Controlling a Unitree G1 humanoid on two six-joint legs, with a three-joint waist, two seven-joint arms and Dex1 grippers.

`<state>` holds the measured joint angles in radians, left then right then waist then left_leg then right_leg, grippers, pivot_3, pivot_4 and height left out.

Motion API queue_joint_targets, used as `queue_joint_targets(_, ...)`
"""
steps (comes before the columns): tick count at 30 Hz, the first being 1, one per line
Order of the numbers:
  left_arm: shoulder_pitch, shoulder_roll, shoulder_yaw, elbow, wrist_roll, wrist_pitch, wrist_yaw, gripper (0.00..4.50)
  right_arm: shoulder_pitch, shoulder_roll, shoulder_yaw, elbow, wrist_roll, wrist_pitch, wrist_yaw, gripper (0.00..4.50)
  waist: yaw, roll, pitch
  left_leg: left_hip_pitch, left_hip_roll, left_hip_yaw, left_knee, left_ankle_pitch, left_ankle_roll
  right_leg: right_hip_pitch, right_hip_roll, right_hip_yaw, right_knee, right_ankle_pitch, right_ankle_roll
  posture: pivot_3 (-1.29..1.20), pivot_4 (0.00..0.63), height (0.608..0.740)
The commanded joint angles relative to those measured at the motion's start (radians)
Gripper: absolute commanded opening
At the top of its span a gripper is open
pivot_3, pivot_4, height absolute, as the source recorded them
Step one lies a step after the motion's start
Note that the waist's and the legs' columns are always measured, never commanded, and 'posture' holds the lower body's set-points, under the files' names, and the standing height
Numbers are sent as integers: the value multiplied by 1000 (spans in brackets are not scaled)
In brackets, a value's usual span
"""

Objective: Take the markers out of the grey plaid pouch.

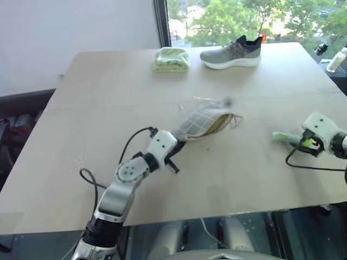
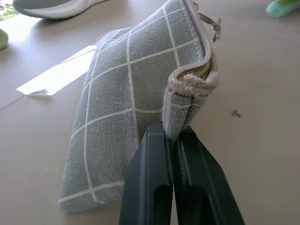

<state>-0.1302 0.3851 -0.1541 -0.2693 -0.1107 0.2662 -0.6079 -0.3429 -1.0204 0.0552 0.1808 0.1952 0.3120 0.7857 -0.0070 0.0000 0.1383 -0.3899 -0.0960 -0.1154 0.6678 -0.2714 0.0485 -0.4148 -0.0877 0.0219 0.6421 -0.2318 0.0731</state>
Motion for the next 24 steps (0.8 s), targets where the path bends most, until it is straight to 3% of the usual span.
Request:
queue_joint_targets(1, 4, -9, -2, -105, -63, 33, -23, 0, -69, 139, -62, -220, 187, 150, -8, 3469, 2, 0, 0, 0, 0, 0, 0, 0, 0, 0, 0, 0, 0, 0, 0, 0, 150, 740)
queue_joint_targets(4, 6, -14, -6, -129, -81, 57, -23, 0, -88, 230, -48, -344, 297, 267, -8, 2613, 1, -1, 0, 0, 1, -1, -1, 0, 0, 0, 1, 1, -1, 0, 0, 0, 150, 740)
queue_joint_targets(9, 13, -6, -9, -155, -103, 80, -35, 0, -152, 331, -24, -376, 297, 347, -38, 46, 26, -1, 0, -2, -1, -4, 0, 0, 0, 0, 0, 0, -1, 0, 0, 0, 150, 740)
queue_joint_targets(17, 7, -14, -19, -156, -110, 86, -37, 0, -187, 335, 63, -362, 234, 405, 6, 46, 21, -1, 0, -3, -2, -4, 0, 0, 0, -1, 0, -2, -1, 0, 0, 0, 150, 740)
queue_joint_targets(24, 4, -23, -13, -141, -107, 82, -31, 0, -184, 315, 11, -439, 297, 476, 39, 46, 21, -1, 0, -3, -2, -4, 0, 0, 0, -1, -1, -3, -1, 0, 0, 0, 150, 740)
